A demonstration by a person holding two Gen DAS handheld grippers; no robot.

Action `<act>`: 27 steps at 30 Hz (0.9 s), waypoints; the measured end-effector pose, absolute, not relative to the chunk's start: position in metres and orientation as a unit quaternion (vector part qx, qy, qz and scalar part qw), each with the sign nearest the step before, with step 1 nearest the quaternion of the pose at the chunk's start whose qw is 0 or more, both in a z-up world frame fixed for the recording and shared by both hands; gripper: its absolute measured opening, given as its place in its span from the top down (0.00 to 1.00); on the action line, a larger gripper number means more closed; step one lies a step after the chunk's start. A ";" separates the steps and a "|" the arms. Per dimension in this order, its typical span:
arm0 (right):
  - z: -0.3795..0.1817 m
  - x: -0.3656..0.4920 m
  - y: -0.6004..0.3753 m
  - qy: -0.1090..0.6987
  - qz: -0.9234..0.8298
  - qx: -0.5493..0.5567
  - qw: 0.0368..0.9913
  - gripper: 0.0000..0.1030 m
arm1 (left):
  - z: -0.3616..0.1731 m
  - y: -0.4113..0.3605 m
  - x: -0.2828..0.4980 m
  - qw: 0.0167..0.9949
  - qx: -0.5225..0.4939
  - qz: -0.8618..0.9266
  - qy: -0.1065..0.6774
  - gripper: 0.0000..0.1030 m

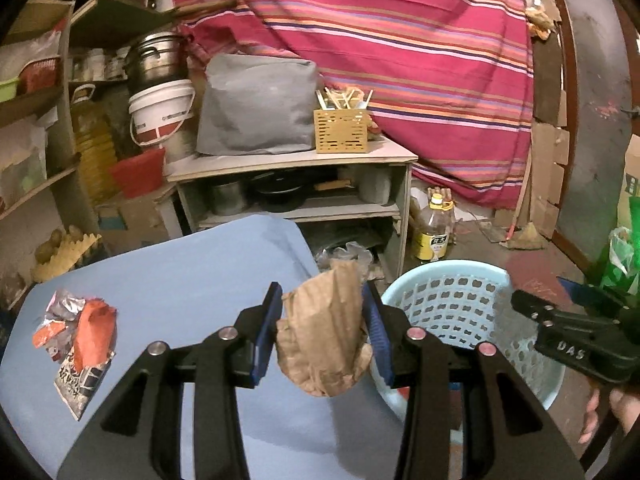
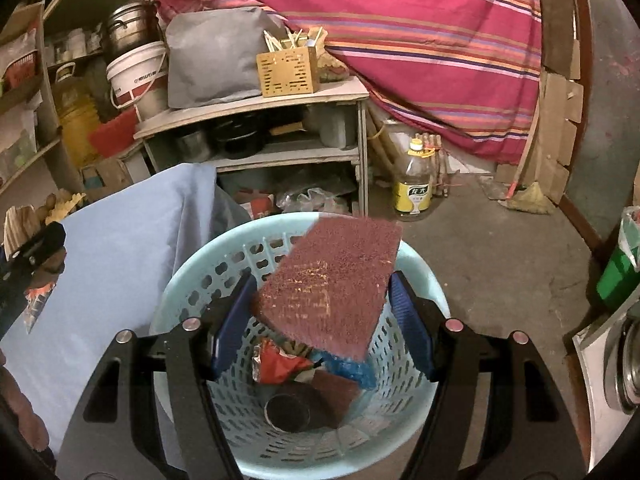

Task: Collect trash
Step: 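Carry the paper bag and pad over the blue basket and open both tools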

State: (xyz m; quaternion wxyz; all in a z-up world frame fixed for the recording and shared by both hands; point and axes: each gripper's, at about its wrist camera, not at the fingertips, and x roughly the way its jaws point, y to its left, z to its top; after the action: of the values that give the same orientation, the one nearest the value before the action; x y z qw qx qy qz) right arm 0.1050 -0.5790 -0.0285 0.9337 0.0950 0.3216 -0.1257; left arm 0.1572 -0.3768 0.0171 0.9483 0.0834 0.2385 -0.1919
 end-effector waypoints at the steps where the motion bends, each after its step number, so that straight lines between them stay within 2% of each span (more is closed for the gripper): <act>1: -0.029 0.107 -0.579 0.321 -0.124 0.097 0.934 0.34 | 0.017 -0.380 0.159 0.948 0.083 -0.193 0.240 0.60; 3: -0.030 0.109 -0.580 0.319 -0.115 0.105 0.935 0.32 | 0.016 -0.383 0.162 0.947 0.082 -0.195 0.244 0.60; 5: -0.029 0.110 -0.579 0.316 -0.112 0.108 0.936 0.23 | 0.015 -0.387 0.164 0.945 0.080 -0.196 0.248 0.60; 10: -0.024 0.102 -0.585 0.306 -0.129 0.106 0.937 0.12 | 0.012 -0.396 0.166 0.942 0.080 -0.202 0.257 0.60; 14: -0.018 0.086 -0.601 0.290 -0.157 0.123 0.936 0.06 | 0.003 -0.408 0.168 0.937 0.085 -0.211 0.266 0.60; 27: -0.016 0.065 -0.621 0.276 -0.194 0.138 0.931 0.04 | -0.029 -0.468 0.190 0.911 0.078 -0.254 0.316 0.59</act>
State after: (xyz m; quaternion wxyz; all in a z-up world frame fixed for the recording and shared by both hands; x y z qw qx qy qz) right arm 0.0647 -0.6206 -0.0160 0.9313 0.1381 0.2757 -0.1938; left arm 0.1902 -0.4678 -0.0287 0.9108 0.0776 0.3159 -0.2540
